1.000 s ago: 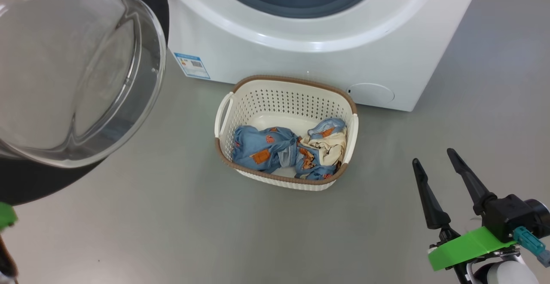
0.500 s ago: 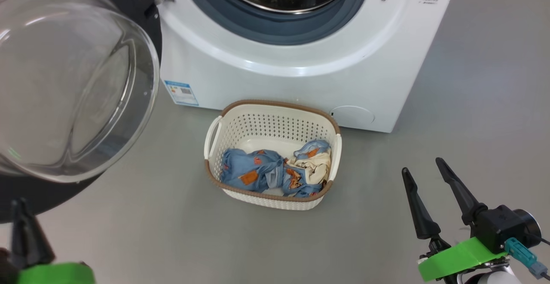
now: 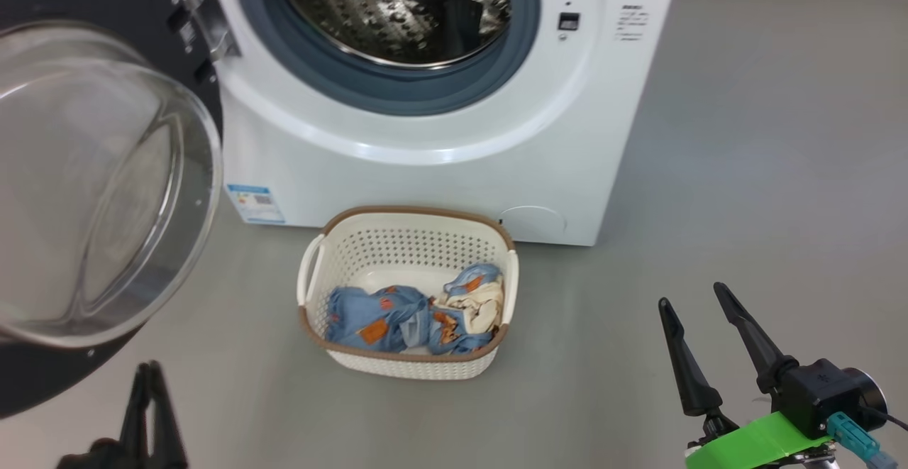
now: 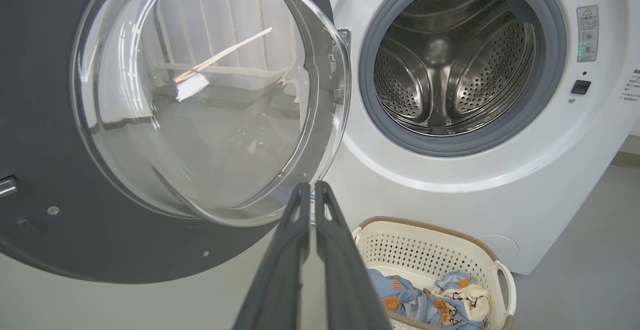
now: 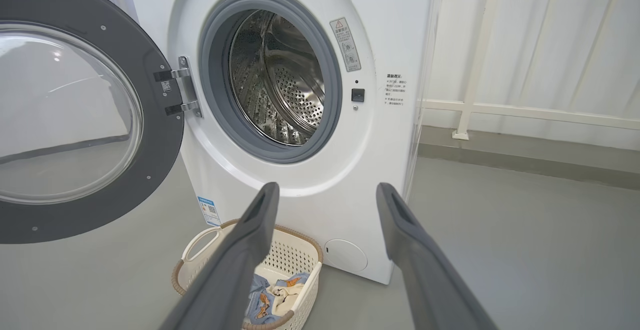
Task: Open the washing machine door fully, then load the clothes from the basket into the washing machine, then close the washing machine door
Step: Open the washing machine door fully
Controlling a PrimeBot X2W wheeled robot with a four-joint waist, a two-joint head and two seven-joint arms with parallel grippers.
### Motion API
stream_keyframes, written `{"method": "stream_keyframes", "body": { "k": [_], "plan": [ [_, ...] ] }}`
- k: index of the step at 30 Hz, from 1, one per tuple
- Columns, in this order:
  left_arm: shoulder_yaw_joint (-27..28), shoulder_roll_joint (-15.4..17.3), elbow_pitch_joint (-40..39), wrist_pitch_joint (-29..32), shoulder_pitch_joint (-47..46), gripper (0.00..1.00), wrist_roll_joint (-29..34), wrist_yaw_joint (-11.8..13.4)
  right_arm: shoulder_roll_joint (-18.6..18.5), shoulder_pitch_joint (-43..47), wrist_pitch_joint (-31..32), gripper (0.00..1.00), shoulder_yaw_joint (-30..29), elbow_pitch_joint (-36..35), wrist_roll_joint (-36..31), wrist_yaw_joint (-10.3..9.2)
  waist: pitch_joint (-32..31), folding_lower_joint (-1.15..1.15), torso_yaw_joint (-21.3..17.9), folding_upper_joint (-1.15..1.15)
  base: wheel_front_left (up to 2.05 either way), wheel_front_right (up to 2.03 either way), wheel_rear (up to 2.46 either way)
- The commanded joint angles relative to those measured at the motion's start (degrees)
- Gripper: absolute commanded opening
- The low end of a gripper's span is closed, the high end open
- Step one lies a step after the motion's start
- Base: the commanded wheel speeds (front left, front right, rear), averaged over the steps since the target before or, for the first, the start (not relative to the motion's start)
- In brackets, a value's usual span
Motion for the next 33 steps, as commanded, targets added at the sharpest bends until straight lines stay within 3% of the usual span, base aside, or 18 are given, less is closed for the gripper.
{"method": "stream_keyframes", "body": {
  "k": [1, 2, 4, 5, 6, 21, 33],
  "plan": [
    [0.7, 0.7, -2.2, 0.5, -0.2, 0.4, 0.9, 0.1, 0.2, 0.0, 0.2, 1.0, 1.3, -1.9, -0.4, 0.09, -1.7, 0.0, -2.4, 0.0, 0.0, 0.0, 0.0],
    [0.2, 0.6, -2.4, 0.7, -0.1, 0.46, 1.2, 0.0, 0.2, 0.1, 0.2, 1.0, 1.2, -2.0, -0.4, 0.09, -1.8, 0.0, -2.8, 0.0, 0.0, 0.0, 0.0],
    [-0.7, 0.6, -2.8, 1.1, 0.2, 0.75, 1.4, -0.2, 0.4, 0.4, 0.4, 1.0, 0.9, -2.0, -0.4, 0.09, -2.2, 0.0, -3.6, 0.0, 0.0, 0.0, 0.0],
    [-1.5, 0.7, -3.1, 1.7, 0.4, 0.95, 1.8, -0.4, 0.5, 0.7, 0.4, 1.0, 0.7, -2.0, -0.4, 0.09, -2.6, 0.0, -4.4, 0.0, 0.0, 0.0, 0.0],
    [-1.9, 0.8, -3.2, 2.0, 0.5, 1.0, 1.9, -0.6, 0.5, 0.9, 0.4, 1.0, 0.7, -1.9, -0.3, 0.09, -2.8, 0.0, -4.8, 0.0, 0.0, 0.0, 0.0],
    [-4.4, 2.1, -5.3, 5.6, 2.4, 1.0, 1.8, -1.8, 1.1, 2.7, 0.8, 1.0, -0.6, -2.6, -0.2, 0.09, -4.9, 0.0, -9.2, 0.0, 0.0, 0.0, 0.0],
    [-5.0, 2.4, -5.5, 6.7, 2.4, 1.0, 1.5, -1.4, 1.4, 3.3, 1.3, 1.0, -0.8, -2.6, -0.2, 0.09, -5.0, 0.0, -9.5, 0.0, 0.0, 0.0, 0.0]
  ]
}}
